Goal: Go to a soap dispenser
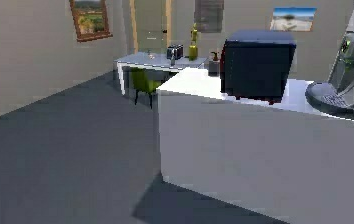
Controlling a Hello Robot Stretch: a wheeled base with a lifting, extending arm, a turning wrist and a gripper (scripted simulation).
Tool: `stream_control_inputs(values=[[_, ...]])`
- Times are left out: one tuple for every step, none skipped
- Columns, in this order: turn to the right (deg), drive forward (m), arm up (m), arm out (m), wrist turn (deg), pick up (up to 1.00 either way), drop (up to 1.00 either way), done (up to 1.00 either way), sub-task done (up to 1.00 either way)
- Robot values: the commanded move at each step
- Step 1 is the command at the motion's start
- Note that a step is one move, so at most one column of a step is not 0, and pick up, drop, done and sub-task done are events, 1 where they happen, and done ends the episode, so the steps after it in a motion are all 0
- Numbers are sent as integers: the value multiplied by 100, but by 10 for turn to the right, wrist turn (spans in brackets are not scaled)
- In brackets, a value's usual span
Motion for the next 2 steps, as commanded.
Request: stream_control_inputs(values=[[30, 0, 0, 0, 0, 0, 0, 0, 0], [0, 65, 0, 0, 0, 0, 0, 0, 0]])
